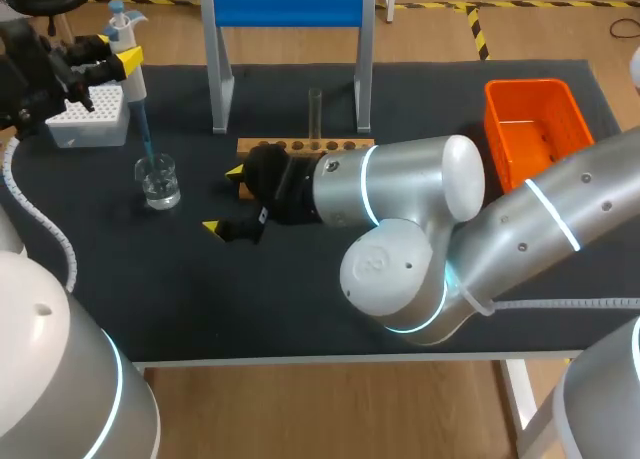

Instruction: Invert the test tube, pick up the pipette, mount the tip to pipette, aspirate from beaker and dispense into the tube, eject the tip, return the pipette, and cap with the stopper.

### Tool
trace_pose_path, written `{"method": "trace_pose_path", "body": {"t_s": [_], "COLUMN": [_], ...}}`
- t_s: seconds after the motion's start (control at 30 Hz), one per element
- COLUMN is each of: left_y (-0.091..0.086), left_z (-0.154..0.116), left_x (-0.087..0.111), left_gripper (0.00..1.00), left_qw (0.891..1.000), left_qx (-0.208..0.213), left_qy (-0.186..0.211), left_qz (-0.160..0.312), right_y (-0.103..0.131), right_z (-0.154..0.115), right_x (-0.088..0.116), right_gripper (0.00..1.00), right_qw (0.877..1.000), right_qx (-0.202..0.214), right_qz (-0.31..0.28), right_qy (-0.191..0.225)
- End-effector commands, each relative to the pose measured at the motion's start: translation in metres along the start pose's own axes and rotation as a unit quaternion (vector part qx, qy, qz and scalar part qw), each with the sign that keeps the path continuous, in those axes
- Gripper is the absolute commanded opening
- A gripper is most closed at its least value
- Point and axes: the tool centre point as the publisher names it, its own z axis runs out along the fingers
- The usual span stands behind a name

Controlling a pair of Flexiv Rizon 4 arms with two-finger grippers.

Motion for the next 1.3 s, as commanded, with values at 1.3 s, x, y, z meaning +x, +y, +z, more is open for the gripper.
{"method": "trace_pose_path", "body": {"t_s": [1.3], "left_y": [0.053], "left_z": [0.014], "left_x": [-0.025], "left_gripper": [0.00], "left_qw": [0.999], "left_qx": [0.010], "left_qy": [-0.024], "left_qz": [-0.020], "right_y": [0.000], "right_z": [0.001], "right_x": [0.000], "right_gripper": [1.00], "right_qw": [1.000], "right_qx": [0.001], "right_qz": [0.000], "right_qy": [0.000]}}
